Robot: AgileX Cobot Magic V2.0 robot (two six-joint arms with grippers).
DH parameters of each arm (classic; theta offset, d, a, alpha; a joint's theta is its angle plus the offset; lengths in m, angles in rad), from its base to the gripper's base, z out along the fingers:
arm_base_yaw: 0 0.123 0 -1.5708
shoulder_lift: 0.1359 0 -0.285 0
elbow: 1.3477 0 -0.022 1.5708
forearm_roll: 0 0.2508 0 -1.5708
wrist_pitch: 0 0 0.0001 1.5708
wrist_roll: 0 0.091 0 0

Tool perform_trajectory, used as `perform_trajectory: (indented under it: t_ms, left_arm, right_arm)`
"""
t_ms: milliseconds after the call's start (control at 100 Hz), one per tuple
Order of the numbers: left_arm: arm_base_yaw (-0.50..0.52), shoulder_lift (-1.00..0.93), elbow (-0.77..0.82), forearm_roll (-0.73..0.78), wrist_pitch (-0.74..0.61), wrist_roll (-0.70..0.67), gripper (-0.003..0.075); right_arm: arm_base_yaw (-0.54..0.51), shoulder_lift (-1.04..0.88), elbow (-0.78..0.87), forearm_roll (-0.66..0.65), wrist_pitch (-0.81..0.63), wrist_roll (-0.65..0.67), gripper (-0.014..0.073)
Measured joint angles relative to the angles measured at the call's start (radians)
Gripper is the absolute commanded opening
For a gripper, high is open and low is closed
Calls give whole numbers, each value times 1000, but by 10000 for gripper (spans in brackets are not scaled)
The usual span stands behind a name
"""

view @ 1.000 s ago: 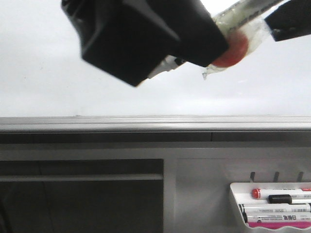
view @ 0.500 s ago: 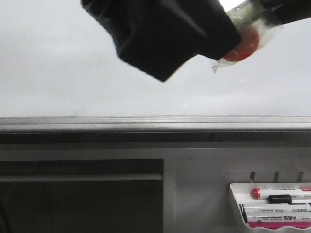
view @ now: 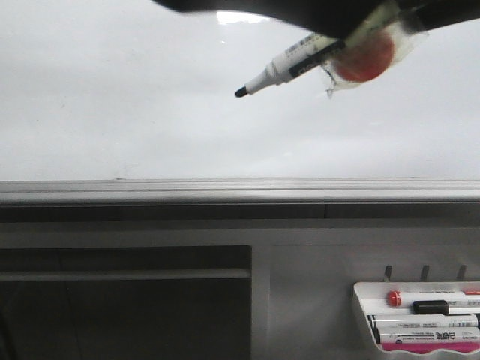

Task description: Write number 2 on whiteboard

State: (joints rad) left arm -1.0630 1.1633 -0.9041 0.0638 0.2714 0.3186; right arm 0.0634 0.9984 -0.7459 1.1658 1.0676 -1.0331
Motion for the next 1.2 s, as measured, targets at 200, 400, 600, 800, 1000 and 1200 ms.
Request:
perform_trajectory:
  t_ms: [200, 400, 600, 800, 1000, 1200]
  left_arm:
    - [196, -149, 75, -41, 10, -127, 335]
    - [347, -293, 219, -191, -142, -155, 197]
    - [396, -361, 293, -241, -186, -157, 74]
    - [396, -370, 297, -247, -188, -157, 62]
    - [396, -370, 297, -247, -188, -157, 62]
    - [396, -370, 297, -247, -188, -157, 62]
  right_arm:
    - [0, -112, 0, 8, -193, -4, -67]
    - [0, -138, 0, 72, -294, -70, -67]
    - [6, -71, 0, 172, -364, -190, -67]
    - [56, 35, 0, 228, -415, -298, -67]
    - [136, 120, 0, 294, -532, -391, -67]
    - [188, 187, 0, 379, -606, -482, -67]
